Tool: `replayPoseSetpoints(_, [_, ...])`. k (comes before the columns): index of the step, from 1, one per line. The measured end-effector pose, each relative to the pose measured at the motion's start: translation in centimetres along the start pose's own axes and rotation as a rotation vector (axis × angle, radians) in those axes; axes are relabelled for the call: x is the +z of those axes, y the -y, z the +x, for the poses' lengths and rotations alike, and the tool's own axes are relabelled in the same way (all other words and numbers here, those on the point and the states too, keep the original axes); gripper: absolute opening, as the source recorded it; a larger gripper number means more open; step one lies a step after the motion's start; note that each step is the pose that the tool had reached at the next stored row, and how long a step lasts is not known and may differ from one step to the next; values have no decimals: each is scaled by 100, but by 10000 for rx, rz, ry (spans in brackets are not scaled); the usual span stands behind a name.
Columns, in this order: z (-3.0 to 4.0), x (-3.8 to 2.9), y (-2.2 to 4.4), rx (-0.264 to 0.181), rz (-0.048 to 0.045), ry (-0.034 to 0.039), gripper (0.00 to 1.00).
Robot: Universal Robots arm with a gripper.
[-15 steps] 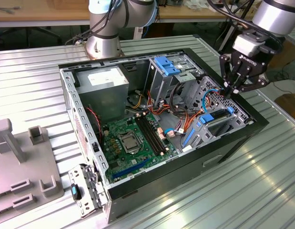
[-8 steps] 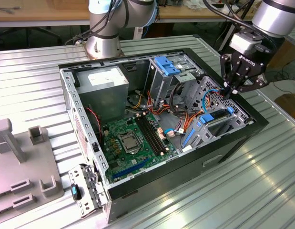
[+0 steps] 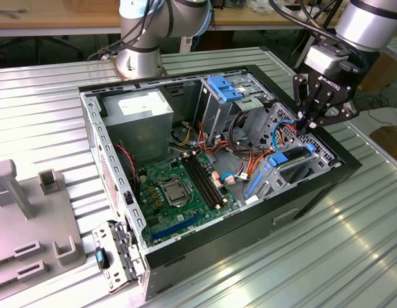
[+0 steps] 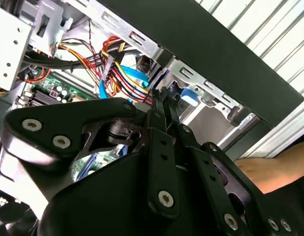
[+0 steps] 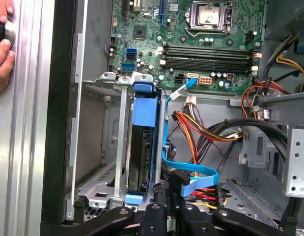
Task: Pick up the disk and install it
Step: 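Insert the first disk wire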
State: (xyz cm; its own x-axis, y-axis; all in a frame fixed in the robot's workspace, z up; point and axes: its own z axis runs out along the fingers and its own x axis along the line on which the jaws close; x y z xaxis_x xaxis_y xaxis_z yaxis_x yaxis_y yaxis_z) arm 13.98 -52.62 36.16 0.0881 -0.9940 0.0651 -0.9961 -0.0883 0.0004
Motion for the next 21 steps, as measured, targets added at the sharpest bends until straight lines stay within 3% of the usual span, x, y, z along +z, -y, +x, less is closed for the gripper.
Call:
replayPoseSetpoints(5, [111, 25, -11, 24, -1, 4, 17])
replayPoseSetpoints(9, [109, 71, -19, 318, -18, -8, 17])
replayPoseSetpoints(12, [106, 78, -71, 325, -2, -4, 17])
replayPoseSetpoints(16, [107, 94, -82, 378, 158, -19, 17])
replayPoseSetpoints(21, [131, 98, -155, 379, 174, -15, 17])
